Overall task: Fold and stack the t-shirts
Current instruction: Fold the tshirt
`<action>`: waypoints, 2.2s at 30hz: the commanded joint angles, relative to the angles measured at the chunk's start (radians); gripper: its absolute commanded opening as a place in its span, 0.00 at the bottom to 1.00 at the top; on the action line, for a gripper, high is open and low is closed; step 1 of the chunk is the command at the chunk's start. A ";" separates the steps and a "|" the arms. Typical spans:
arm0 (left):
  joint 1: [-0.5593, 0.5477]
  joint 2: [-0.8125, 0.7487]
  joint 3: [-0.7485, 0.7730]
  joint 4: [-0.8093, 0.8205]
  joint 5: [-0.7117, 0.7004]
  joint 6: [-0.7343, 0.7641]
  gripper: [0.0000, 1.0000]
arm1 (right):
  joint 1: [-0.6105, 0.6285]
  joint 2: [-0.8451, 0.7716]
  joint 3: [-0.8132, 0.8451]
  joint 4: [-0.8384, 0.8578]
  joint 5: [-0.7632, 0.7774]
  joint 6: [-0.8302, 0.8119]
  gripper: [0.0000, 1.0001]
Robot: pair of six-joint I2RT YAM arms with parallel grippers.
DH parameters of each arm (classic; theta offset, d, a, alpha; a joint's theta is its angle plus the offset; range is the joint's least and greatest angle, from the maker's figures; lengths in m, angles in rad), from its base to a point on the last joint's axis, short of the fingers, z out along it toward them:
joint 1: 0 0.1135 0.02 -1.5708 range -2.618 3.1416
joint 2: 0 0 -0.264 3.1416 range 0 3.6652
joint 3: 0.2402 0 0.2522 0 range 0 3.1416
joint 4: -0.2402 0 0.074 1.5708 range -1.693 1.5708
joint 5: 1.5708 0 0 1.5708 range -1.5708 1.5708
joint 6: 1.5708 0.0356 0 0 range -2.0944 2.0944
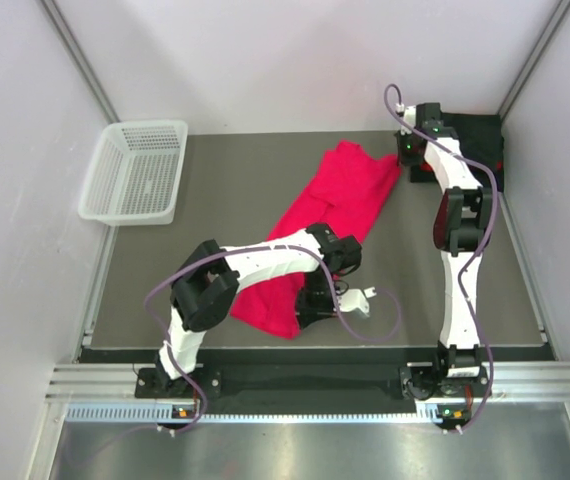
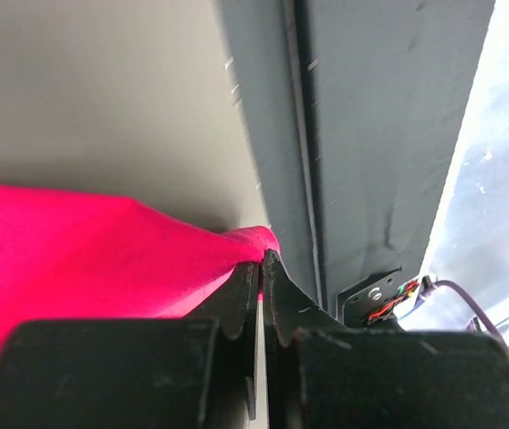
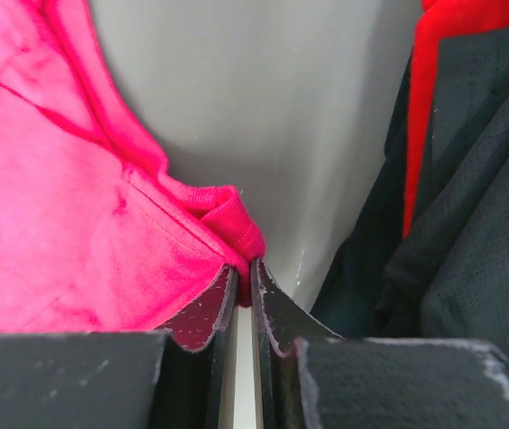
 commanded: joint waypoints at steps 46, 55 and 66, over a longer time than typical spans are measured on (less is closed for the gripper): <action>0.699 0.484 0.725 0.911 0.135 -0.818 0.53 | 0.023 -0.734 -0.659 -0.070 -0.090 -0.053 0.52; 0.745 0.604 0.752 1.054 0.253 -0.990 0.54 | 0.032 -0.818 -0.834 -0.088 -0.051 -0.100 0.52; 0.739 0.649 0.728 1.096 0.370 -1.047 0.53 | 0.032 -0.740 -0.765 -0.091 -0.014 -0.120 0.52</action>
